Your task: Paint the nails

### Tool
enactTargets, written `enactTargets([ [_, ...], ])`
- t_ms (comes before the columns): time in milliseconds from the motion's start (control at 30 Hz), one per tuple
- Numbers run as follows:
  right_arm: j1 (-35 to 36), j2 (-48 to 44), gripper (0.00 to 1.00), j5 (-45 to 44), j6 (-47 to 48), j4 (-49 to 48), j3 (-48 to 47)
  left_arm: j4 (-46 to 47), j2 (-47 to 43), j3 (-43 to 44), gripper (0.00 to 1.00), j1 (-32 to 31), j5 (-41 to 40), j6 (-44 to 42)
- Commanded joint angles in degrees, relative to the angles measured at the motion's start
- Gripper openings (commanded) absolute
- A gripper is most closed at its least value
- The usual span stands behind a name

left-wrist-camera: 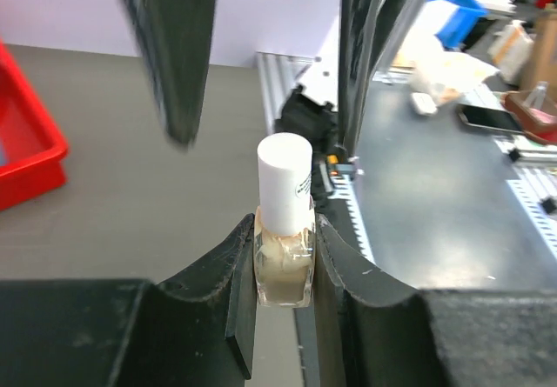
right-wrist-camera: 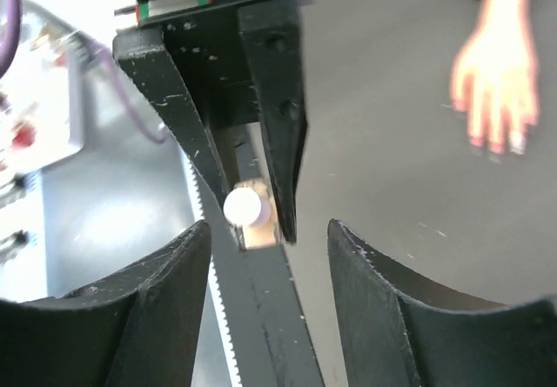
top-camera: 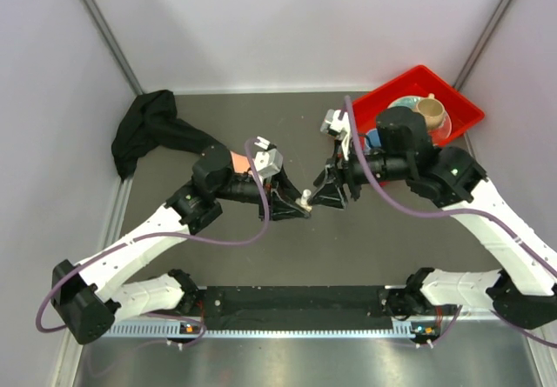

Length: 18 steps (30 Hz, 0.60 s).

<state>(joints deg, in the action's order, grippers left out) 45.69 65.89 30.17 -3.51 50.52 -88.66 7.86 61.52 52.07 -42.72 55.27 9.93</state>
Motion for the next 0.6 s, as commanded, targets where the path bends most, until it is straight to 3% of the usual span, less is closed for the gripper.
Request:
enactTargets([
  [0,0.0,1.0,0.54,10.7,2.5,-5.3,1.6,3.0,-0.1,2.5,0.00,0.1,6.3,2.9],
  [333,0.0,2.8,0.37,14.5,1.9,-6.6,1.0,2.9,0.9,2.3,0.00,0.1,6.5,3.3],
  [533,0.0,3.1,0.04,13.4,0.1,-6.9,2.3,0.4,0.5,3.0,0.00,0.1,-0.2,0.2],
  [567,0.1,2.9,0.00,11.5,-1.8,-7.3,3.0,-0.9,0.4,3.1,0.00,0.1,-6.7,-0.5],
])
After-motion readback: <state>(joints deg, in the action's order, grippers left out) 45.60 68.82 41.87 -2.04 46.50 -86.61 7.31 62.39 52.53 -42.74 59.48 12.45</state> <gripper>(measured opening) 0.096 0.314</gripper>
